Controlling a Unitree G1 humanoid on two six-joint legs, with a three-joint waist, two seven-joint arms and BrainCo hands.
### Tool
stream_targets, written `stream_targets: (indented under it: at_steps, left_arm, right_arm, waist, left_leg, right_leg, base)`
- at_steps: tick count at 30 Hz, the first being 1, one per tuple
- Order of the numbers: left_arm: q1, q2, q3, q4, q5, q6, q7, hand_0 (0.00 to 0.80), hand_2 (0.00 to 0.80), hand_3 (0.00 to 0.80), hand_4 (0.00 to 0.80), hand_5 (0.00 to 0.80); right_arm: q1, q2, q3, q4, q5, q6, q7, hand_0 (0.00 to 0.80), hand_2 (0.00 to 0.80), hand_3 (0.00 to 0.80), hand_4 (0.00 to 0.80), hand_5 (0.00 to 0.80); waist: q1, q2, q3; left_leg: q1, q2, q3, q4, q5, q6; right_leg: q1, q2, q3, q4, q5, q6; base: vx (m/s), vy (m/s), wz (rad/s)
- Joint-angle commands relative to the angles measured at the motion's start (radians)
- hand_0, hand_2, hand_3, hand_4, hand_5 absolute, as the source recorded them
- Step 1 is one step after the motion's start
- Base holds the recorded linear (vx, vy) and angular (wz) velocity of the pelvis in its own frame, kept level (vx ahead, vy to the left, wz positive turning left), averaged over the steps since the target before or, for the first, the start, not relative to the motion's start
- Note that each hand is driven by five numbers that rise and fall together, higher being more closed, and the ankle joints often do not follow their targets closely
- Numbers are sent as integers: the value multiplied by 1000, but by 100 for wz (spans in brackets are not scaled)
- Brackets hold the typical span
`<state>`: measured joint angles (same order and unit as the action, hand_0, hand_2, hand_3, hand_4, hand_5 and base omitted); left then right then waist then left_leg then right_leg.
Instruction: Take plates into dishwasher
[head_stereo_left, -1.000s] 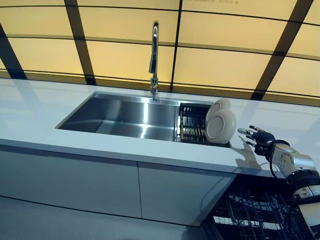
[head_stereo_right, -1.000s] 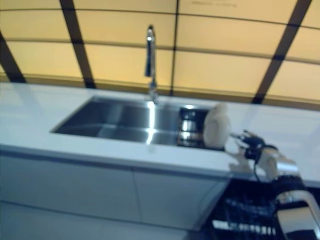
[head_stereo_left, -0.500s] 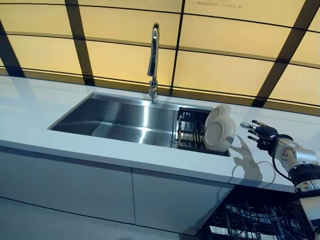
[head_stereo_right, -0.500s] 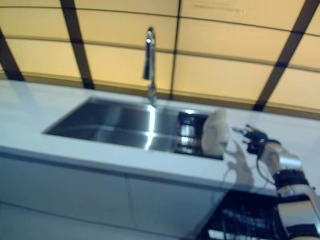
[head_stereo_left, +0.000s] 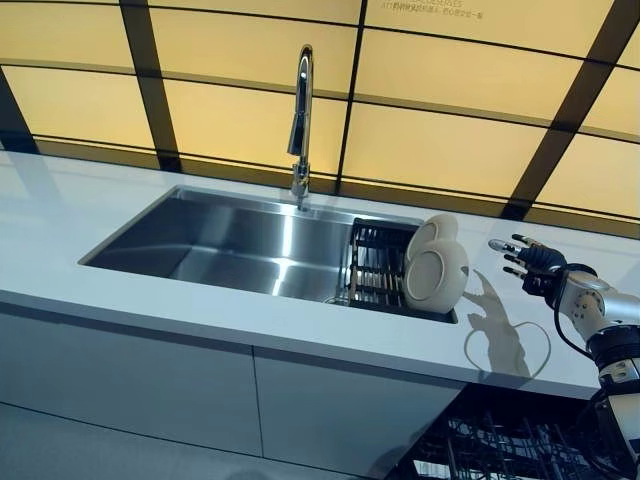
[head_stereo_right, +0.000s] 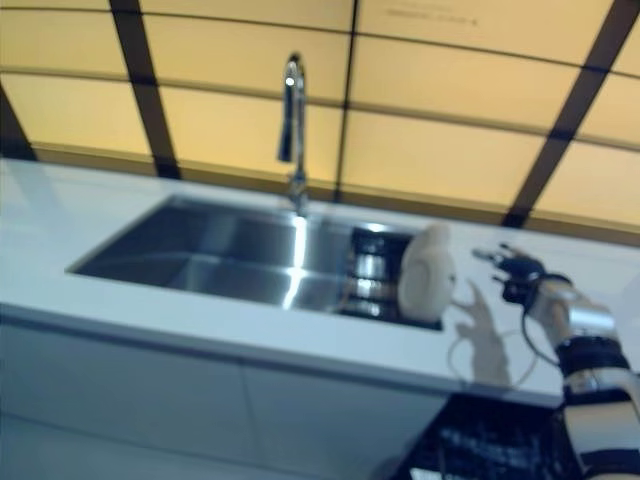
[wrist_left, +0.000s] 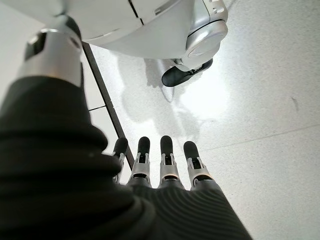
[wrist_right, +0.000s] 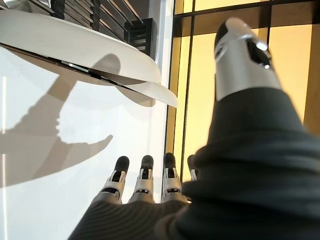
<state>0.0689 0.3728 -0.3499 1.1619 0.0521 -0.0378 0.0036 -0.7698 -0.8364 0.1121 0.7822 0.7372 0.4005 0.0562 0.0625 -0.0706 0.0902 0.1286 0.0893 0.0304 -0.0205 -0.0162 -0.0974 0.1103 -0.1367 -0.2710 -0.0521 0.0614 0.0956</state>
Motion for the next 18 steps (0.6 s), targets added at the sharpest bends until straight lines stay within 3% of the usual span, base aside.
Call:
stream_targets:
  at_steps: [1,6,13,16,18]
  left_arm:
    - [-6,-29,-53,6,-19,-61,15,0,0,0,0,0]
    - [-9,-32,-43,19,-30,-43,34,0,0,0,0,0]
    - [-7,-24,-32,23,-16,-48,23,0,0,0,0,0]
    - [-9,-24,-39,15,0,-41,14,0,0,0,0,0]
    - [-13,-23,-43,8,12,-36,11,0,0,0,0,0]
  right_arm:
    - [-92,-22,55,-47,16,-24,-3,0,0,0,0,0]
    - [-95,-1,72,-56,15,-17,-12,0,0,0,0,0]
    - [-70,21,75,-71,14,-22,-37,0,0,0,0,0]
    - [-63,27,63,-69,8,-22,-53,0,0,0,0,0]
    - [-55,28,61,-70,0,-22,-70,0,0,0,0,0]
  waist:
    - [19,-12,-47]
    - [22,-4,-49]
    - [31,-2,-45]
    - [28,6,-48]
    - [27,21,-51]
  left_leg:
    - [19,28,12,177,-20,-10]
    - [-21,40,-8,248,52,-30]
    - [-86,35,-29,339,107,-39]
    - [-78,40,-16,293,94,-41]
    - [-56,45,-5,173,82,-38]
  right_leg:
    - [-99,-10,6,124,-25,-20]
    - [-84,22,-9,122,-56,-59]
    - [-60,35,-13,113,-76,-89]
    - [-57,33,-24,109,-76,-84]
    - [-55,35,-28,105,-76,-71]
  base:
    - [94,-178,-4]
    - [84,-167,-7]
    - [74,-143,-2]
    - [65,-29,2]
    - [56,18,7]
